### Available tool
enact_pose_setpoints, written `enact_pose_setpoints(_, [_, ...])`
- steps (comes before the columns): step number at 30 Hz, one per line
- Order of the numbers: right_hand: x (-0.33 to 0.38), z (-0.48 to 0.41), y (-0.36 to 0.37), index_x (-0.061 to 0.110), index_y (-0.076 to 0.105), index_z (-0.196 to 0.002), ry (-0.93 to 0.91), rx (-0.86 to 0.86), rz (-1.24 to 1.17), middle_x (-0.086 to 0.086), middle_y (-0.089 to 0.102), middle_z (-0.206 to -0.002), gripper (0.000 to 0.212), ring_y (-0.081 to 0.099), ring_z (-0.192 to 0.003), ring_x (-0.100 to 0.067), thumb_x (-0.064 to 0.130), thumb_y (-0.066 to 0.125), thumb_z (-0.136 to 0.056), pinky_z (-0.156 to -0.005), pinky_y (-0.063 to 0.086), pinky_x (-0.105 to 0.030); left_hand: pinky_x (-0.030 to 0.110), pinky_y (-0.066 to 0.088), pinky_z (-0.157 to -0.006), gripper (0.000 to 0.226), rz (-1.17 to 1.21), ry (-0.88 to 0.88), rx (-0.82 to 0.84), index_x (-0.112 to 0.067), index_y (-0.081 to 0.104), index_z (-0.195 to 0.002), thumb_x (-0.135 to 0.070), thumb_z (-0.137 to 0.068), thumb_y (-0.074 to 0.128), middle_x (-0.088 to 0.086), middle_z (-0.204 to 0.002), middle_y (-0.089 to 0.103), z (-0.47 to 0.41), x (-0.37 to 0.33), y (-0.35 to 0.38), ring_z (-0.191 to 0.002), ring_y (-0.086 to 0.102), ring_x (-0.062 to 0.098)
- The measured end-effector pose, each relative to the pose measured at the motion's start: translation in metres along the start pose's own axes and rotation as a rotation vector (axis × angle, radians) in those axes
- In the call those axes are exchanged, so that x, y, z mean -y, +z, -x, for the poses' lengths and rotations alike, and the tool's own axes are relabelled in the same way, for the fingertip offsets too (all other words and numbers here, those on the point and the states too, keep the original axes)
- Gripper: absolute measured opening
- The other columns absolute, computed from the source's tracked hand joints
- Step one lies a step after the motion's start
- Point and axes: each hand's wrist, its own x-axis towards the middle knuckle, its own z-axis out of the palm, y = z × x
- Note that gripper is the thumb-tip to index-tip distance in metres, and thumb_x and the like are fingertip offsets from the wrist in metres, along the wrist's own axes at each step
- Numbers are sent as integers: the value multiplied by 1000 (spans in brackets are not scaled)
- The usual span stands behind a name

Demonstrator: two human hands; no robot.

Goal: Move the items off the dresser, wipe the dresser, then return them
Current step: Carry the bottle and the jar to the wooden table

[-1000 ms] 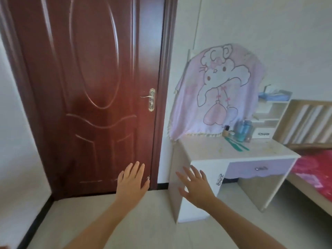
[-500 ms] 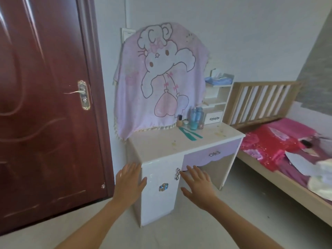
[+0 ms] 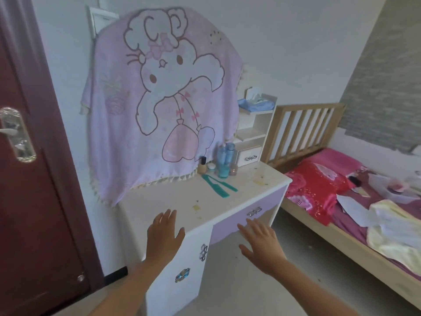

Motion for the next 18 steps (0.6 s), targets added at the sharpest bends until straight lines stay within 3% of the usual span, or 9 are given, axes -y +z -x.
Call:
enact_pose_setpoints(1, [-6, -6, 4, 32, 64, -107, 7, 3, -3, 3, 71, -102, 53, 69, -91, -18, 54, 32, -71, -70, 57, -35, 44, 36, -104, 50, 4, 14, 5, -9, 41, -137, -31, -93, 46, 10, -144, 42, -8, -4, 7, -134, 37, 31])
enact_pose_setpoints(3, [-21, -20, 14, 30, 55, -112, 32, -24, -31, 1, 69, -103, 52, 69, -92, -20, 53, 31, -71, -71, 56, -37, 46, 53, -78, 47, -43, 88, 65, -5, 61, -117, -33, -83, 44, 14, -117, 65, -27, -9, 27, -106, 62, 36])
enact_pose_setpoints(5, [-35, -34, 9, 24, 50, -123, 70, -49, -81, -7, 63, -118, 55, 62, -108, -27, 49, 33, -76, -85, 51, -47, 40, 56, -57, 52, -90, 116, 127, -6, 69, -98, -38, -73, 38, 10, -95, 73, -44, -15, 45, -81, 71, 31])
enact_pose_setpoints(7, [-49, -51, 5, 23, 33, -141, 57, -64, -126, -7, 35, -147, 56, 31, -137, -27, 43, 37, -89, -110, 27, -48, 37, 56, -53, 52, -109, 131, 155, -8, 69, -96, -39, -71, 36, 8, -92, 73, -59, -25, 59, -77, 71, 28])
enact_pose_setpoints(10, [-75, -81, 9, 28, 13, -147, 27, -50, -133, 0, 7, -156, 60, 4, -144, -21, 41, 38, -95, -117, 8, -41, 36, 56, -52, 44, -153, 190, 136, -8, 68, -96, -38, -69, 49, 7, -91, 73, -91, -40, 75, -77, 71, 28])
enact_pose_setpoints(13, [-101, -118, 11, 29, 9, -147, 21, -49, -152, 0, 2, -157, 60, 1, -145, -21, 43, 36, -96, -118, 7, -42, 40, 57, -56, 49, -157, 204, 66, -5, 69, -99, -27, -57, 82, 11, -93, 73, -132, -52, 91, -81, 70, 31])
enact_pose_setpoints(18, [-152, -182, 15, 25, 20, -146, -106, -44, -97, -2, 9, -157, 53, 7, -144, -23, 41, 34, -97, -117, 11, -42, 41, 57, -56, 61, -171, 114, 57, -3, 70, -97, -22, -43, 92, 13, -93, 72, -192, -72, 120, -80, 71, 32])
